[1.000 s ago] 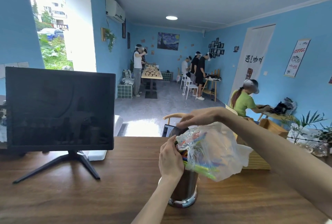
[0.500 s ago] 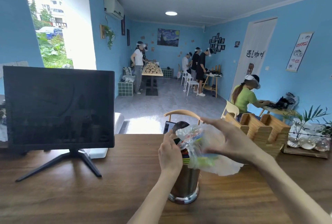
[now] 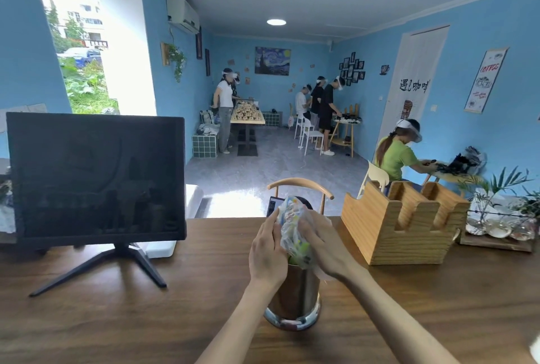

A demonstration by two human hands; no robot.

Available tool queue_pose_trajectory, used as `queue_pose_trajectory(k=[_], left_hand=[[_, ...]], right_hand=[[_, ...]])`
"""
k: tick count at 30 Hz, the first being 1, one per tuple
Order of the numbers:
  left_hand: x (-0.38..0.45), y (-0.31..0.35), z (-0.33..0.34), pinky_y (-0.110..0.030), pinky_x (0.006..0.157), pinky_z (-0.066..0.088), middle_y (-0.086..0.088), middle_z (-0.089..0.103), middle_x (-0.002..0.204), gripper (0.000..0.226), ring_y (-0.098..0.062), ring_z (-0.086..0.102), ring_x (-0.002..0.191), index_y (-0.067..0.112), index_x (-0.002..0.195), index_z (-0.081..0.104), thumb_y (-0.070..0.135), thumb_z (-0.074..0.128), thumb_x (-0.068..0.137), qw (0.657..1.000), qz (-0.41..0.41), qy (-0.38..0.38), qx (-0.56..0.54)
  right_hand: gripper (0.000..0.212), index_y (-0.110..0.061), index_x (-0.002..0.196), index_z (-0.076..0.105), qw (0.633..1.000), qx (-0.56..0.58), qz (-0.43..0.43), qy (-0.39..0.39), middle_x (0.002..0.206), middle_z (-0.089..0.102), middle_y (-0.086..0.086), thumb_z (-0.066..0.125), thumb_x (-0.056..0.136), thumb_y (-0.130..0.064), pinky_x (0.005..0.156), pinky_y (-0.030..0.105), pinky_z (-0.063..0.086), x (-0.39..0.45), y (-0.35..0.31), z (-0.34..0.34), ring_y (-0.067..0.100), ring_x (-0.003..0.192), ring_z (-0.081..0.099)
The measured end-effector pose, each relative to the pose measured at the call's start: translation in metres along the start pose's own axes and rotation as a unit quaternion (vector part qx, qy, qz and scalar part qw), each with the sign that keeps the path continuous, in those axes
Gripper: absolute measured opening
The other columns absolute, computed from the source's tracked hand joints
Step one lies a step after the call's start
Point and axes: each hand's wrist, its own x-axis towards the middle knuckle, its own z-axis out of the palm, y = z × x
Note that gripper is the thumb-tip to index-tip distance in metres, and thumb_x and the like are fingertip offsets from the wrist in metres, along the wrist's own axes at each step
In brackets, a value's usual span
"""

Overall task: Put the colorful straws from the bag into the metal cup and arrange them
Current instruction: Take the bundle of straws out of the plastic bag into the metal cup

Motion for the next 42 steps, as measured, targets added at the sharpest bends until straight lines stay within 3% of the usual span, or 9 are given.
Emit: queue_pose_trajectory(k=[2,4,8,14,20,25,28,36,42], left_hand=[[-0.001,-0.003,-0.003,-0.025,0.095,0.046,0.009,0.062,0.141,0.049,-0.013,0.06,0.125,0.03,0.151,0.048,0.032,0.055,0.103,0.999,0.016,0.008,0.029],[-0.002,-0.005,-0.005,-0.032,0.098,0.05,0.006,0.062,0.142,0.052,-0.016,0.061,0.125,0.028,0.152,0.047,0.035,0.056,0.101,0.999,0.021,0.013,0.047],[-0.002,-0.005,-0.005,-0.031,0.103,0.044,0.005,0.056,0.149,0.049,-0.017,0.055,0.134,0.029,0.155,0.042,0.032,0.047,0.106,0.998,0.025,0.01,0.055],[-0.001,-0.004,-0.003,-0.025,0.103,0.039,0.008,0.051,0.153,0.045,-0.015,0.05,0.139,0.032,0.155,0.039,0.03,0.037,0.11,0.999,-0.001,0.002,0.043],[0.003,0.003,-0.001,-0.033,0.118,0.035,0.008,0.047,0.156,0.046,-0.011,0.042,0.145,0.031,0.156,0.04,0.037,0.031,0.111,0.999,-0.011,0.009,-0.04],[-0.001,0.005,0.006,-0.038,0.122,0.032,0.01,0.046,0.157,0.058,-0.007,0.038,0.147,0.031,0.154,0.042,0.056,0.03,0.103,0.991,-0.029,-0.009,-0.131],[-0.002,0.003,0.008,-0.037,0.12,0.035,0.01,0.048,0.155,0.062,-0.009,0.041,0.145,0.033,0.154,0.043,0.061,0.027,0.101,0.996,-0.016,-0.004,-0.086],[-0.001,-0.005,0.007,-0.029,0.113,0.034,0.01,0.05,0.154,0.066,-0.01,0.044,0.143,0.033,0.155,0.042,0.066,0.025,0.099,0.999,-0.004,0.008,-0.044],[-0.002,-0.003,0.009,-0.021,0.114,0.032,0.026,0.045,0.146,0.054,-0.002,0.042,0.141,0.038,0.151,0.042,0.054,0.026,0.102,0.995,-0.012,0.031,-0.09]], right_hand=[[0.055,-0.021,0.103,0.062,0.999,-0.04,-0.008,0.007,0.098,0.064,-0.004,0.032,0.101,-0.067,0.087,0.047,0.047,0.002,0.0,0.012,0.016,0.092,0.06],[0.055,-0.032,0.13,0.058,0.997,-0.079,-0.004,0.003,0.122,0.064,-0.006,0.031,0.1,-0.07,0.102,0.043,0.044,0.005,0.003,0.016,0.011,0.112,0.058],[0.065,-0.053,0.158,0.013,0.99,-0.129,-0.054,0.034,0.164,0.024,-0.027,0.028,0.098,-0.076,0.122,0.04,0.014,0.01,0.002,0.011,-0.002,0.15,0.022],[0.053,-0.055,0.155,0.018,0.958,-0.271,-0.071,-0.058,0.166,0.01,-0.025,0.011,0.104,-0.064,0.128,0.051,0.004,0.006,0.013,0.015,0.008,0.157,0.006],[0.065,-0.043,0.162,0.004,0.951,-0.304,-0.03,-0.048,0.169,0.007,-0.022,0.006,0.101,-0.068,0.126,0.043,-0.009,0.008,0.016,0.009,0.007,0.158,-0.004],[0.059,-0.036,0.162,0.021,0.964,-0.259,0.011,-0.061,0.166,0.029,-0.012,0.019,0.107,-0.059,0.125,0.038,0.007,0.007,0.018,0.011,0.012,0.158,0.008],[0.056,-0.036,0.16,0.026,0.966,-0.254,0.004,-0.042,0.165,0.031,-0.016,0.022,0.109,-0.056,0.121,0.029,0.008,0.004,0.018,0.011,0.007,0.157,0.011],[0.047,-0.035,0.154,0.041,0.995,-0.088,0.039,-0.011,0.16,0.038,-0.016,0.028,0.11,-0.046,0.126,0.037,0.018,0.006,0.005,0.002,0.009,0.154,0.021],[0.049,-0.033,0.151,0.047,0.997,-0.062,0.029,0.044,0.147,0.047,-0.023,0.025,0.11,-0.048,0.1,-0.005,0.02,0.02,-0.02,-0.041,-0.021,0.129,0.033]])
